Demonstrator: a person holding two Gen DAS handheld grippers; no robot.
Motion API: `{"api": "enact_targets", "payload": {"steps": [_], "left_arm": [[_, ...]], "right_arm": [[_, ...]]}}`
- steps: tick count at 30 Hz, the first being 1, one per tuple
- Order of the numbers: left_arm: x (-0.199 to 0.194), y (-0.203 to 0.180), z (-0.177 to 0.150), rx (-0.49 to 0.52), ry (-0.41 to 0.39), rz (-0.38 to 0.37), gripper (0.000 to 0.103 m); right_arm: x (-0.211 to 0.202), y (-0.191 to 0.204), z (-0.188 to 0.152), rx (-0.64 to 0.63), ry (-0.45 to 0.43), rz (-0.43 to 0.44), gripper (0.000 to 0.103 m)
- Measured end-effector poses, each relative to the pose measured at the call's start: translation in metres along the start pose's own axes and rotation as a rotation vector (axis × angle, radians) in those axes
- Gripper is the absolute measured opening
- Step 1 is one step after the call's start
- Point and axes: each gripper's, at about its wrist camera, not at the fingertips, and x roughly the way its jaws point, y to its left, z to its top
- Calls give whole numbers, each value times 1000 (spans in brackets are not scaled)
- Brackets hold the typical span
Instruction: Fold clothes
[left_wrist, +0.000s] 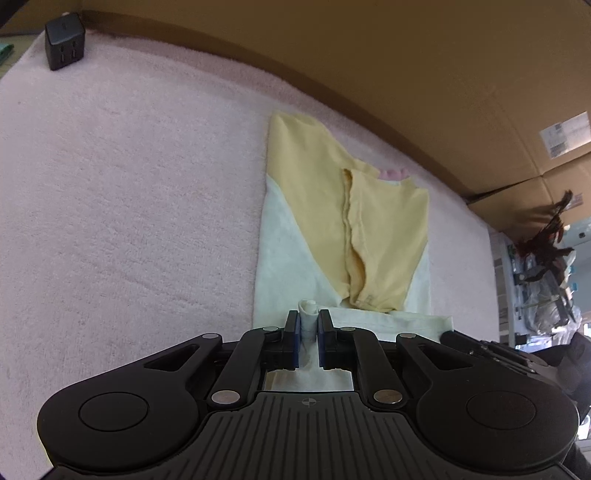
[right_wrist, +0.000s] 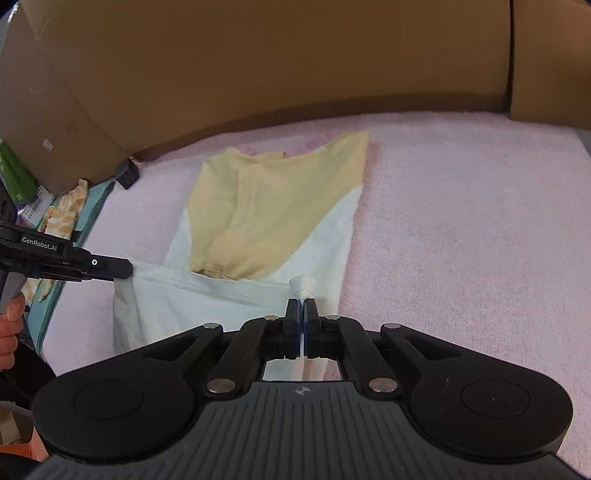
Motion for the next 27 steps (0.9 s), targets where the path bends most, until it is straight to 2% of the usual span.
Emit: {"api": "enact_targets", "payload": {"steps": [3,7,10,13,16,18,22,27], "left_arm": [[14,4,2,-1,13,25,28],[9,2,2,30,-38,38,33],[-6,6,3,6,-92,33,46],[-22,4,-1,-7,-108,-10,48],[-28,-12,-13,32,-68,-82,50],[-20,-27,-24,70,-29,-101,51],[5,-35,-36,98,32,-67,51],[27,-23,-27,113,58,-27,51]], "right_arm": [[14,-9,-2,41,29,-14,7],[15,-9,-4,50,30,-33,9],[4,-4,-5,23,-3,-75,12],[-10,0,-6,2,-47,-102,12],[-17,13,-7,-43,-54,-39,12],[-13,26,-9,-92,-31,0,12],[4,43,-9,-160,6,24,12],[31,47,-6,-192,74,26,12]]}}
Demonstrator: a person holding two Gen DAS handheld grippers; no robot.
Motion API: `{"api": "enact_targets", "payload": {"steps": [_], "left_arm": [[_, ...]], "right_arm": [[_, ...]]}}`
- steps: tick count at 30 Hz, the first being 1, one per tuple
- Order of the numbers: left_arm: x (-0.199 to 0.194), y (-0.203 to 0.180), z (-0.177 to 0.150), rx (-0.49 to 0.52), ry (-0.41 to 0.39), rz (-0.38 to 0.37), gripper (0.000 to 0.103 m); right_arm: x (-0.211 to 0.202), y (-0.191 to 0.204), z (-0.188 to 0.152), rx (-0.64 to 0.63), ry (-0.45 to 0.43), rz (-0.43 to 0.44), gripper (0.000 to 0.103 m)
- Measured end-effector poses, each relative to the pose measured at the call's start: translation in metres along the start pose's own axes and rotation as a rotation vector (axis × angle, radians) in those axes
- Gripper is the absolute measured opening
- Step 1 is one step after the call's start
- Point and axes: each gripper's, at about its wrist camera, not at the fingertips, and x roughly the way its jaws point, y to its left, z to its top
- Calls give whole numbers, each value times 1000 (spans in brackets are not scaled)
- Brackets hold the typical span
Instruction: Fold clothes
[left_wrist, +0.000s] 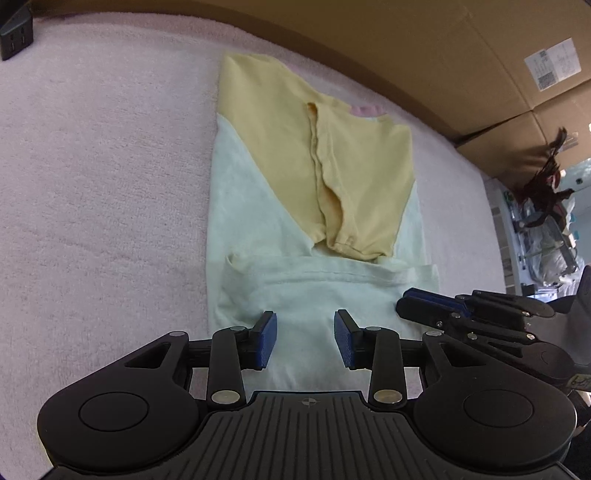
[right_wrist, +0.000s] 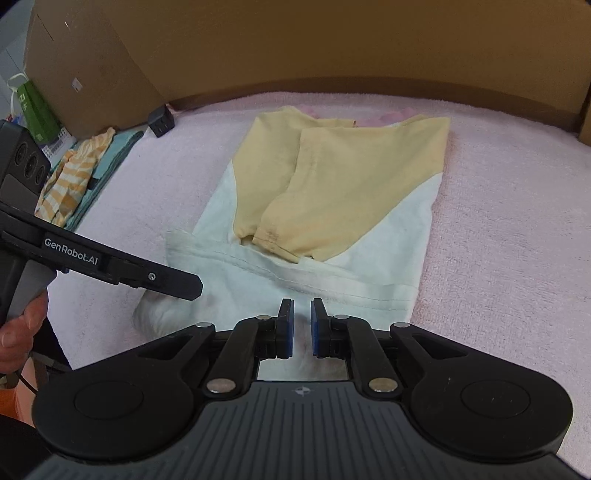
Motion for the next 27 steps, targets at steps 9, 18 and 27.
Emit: {"api": "enact_targets", "payload": {"steps": [9,18,27], "left_arm": [[-21,29,18,-94,-82,42,51],[-32,-8,16,-54,-123,-47,67],[2,2,20,-61,-77,-2,65]], "right_arm": [[-6,-37,1,149,-90,-84,8],[-8,-2,7,128,-110,54,12],[15,-11,5,147,-60,24,4]]}}
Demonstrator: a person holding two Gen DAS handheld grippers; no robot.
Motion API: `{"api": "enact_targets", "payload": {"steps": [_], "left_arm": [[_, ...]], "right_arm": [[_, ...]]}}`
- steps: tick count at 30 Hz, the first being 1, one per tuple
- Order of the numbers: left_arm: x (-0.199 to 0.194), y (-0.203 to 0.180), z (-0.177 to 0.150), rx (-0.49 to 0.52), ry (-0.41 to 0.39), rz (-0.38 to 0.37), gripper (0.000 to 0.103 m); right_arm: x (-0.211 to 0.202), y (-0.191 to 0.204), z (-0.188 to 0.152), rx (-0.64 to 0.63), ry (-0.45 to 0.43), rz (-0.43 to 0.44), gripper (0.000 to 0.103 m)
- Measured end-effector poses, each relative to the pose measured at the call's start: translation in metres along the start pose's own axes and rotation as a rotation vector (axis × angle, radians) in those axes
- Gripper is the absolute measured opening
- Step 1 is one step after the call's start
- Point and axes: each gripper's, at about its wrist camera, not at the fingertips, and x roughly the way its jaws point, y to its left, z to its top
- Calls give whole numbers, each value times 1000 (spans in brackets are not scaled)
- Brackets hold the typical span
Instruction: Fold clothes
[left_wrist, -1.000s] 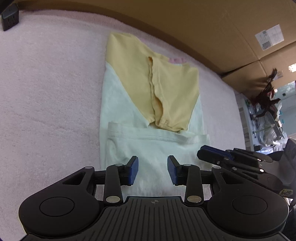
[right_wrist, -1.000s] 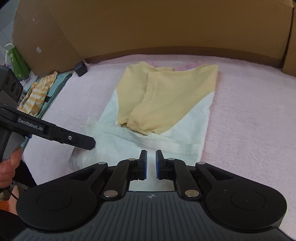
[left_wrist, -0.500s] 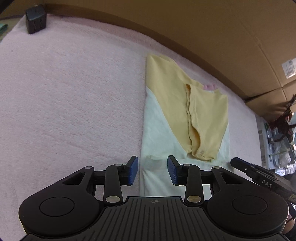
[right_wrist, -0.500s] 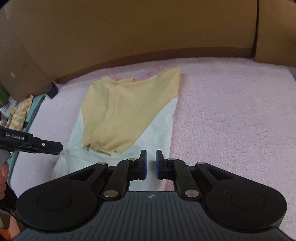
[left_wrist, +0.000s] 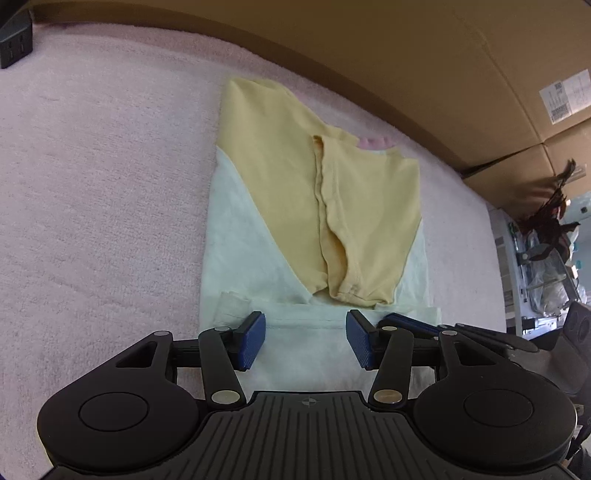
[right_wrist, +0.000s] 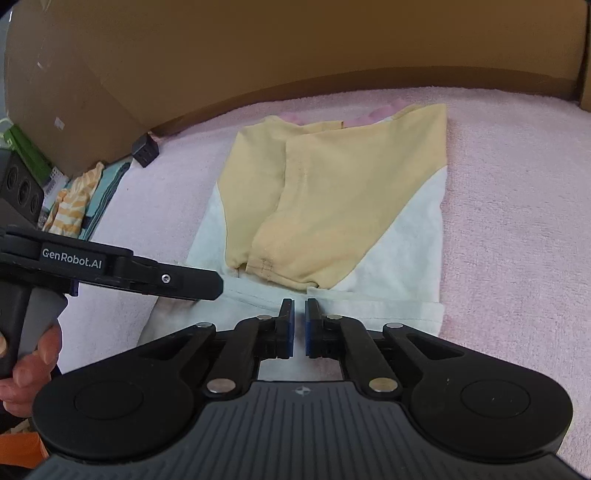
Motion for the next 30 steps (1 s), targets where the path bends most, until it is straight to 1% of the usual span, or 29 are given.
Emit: {"api": "enact_targets", "payload": {"steps": [2,3,5,7,9,11,12,13,14,16,18,20,21,22,24,25,26,27,28,29,30], "left_arm": [[-5,8,2,-9,-16,17,65],[-8,11,3,-15,-20,30,65],[-20,16,4,-29,-37,64,66],[-38,15,1,-23,-69,75,66],[-54,5,-10,-9,-96,40,69],[-61,-6,-24,5,-104,-13,77],[-60,-11,-31,11,-89,-30,77],[-54,-16,-37,22,-63,-43,77],[-45,-21,-43,37,-37,-47,77],[-28,-19,-53,39,7,-19,77],[-13,-11,-61,21,43,-2,76],[-14,-4,-63,8,33,-18,75],[-18,2,-63,-5,32,-22,72],[-23,7,-63,-12,32,-21,72],[-33,16,-64,-20,30,-17,68],[-36,19,-63,-25,28,-10,68],[-39,21,-60,-28,19,17,69],[-45,22,-58,-25,4,56,73],[-51,22,-56,-19,-12,80,74],[-59,22,-55,-19,-26,77,75],[-66,20,-56,-17,-36,59,76]], "right_arm": [[-8,-9,0,10,-15,-44,9],[-12,-15,0,19,-23,-64,9],[-23,-28,1,69,-41,-84,10],[-38,-34,0,98,-74,-84,14],[-51,-27,-4,90,-87,-62,14],[-59,-13,-12,52,-75,-28,15],[-60,-6,-17,33,-59,-9,16],[-57,2,-23,19,-36,8,20],[-53,9,-29,4,-14,22,20],[-45,18,-42,-29,24,12,20],[-39,14,-50,-22,55,-21,20],[-42,1,-55,15,47,-20,17],[-46,-5,-55,27,44,-30,16],[-50,-9,-55,31,42,-43,15],[-58,-18,-57,31,37,-70,15],[-62,-23,-57,31,34,-92,17],[-65,-28,-58,29,30,-143,24],[-69,-35,-58,35,21,-172,24],[-75,-41,-58,64,7,-169,24],[-82,-47,-58,103,-16,-147,24],[-89,-48,-58,129,-38,-119,24]]}}
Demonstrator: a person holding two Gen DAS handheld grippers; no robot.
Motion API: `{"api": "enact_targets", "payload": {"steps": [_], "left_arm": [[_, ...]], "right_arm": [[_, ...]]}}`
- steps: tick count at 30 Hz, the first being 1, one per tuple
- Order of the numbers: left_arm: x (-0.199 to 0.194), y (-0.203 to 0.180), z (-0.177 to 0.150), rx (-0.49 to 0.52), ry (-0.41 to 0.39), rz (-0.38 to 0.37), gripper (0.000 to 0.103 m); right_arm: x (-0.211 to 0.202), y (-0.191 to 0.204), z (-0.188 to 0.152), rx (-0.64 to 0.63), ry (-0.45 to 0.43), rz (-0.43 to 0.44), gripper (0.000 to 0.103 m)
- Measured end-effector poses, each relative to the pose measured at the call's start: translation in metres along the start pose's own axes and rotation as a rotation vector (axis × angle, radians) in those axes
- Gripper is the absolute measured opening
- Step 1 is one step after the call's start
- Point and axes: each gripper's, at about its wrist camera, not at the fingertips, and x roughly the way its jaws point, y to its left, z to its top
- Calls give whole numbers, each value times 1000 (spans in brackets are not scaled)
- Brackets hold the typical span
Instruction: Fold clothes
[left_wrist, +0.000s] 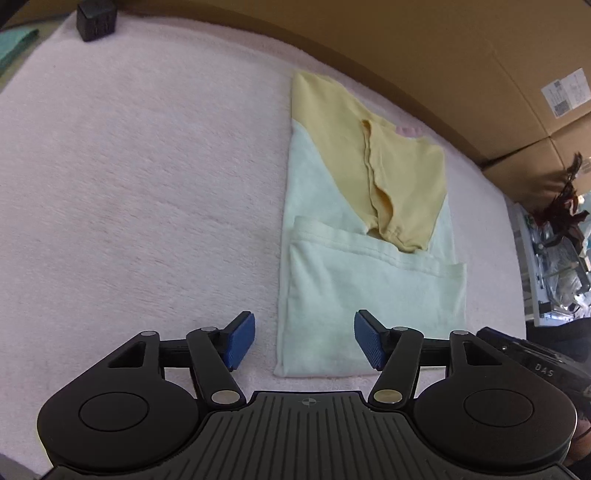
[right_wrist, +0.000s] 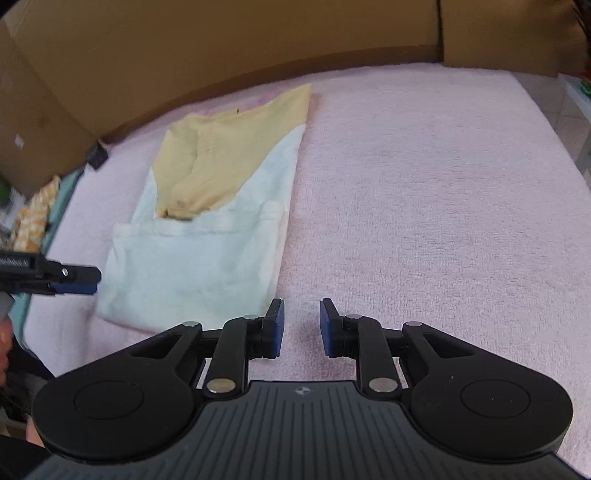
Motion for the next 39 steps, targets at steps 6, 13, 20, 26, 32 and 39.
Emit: {"api": "enact_targets", "payload": {"steps": [6,13,20,26,32,39], "left_arm": [[-4,-33,-12,73,19,-90,89],[37,-21,-17,11,74,-64,88],[7,8,-6,-37,27,32,88],[2,-5,22,-134,-31,-220,103],[56,-18,35,-171,97,-288,103],[47,16,43,-202,31,-171,103]], "right_arm": [[1,36,-6,-62,29,115,26],[30,42,-16,-72,91,108,24],[11,13,-7,-6,45,7,31],[4,22,17,18,-39,77,36],[43,46,34,-36,3,118,54],[55,22,40,-1,13,56,52]]}}
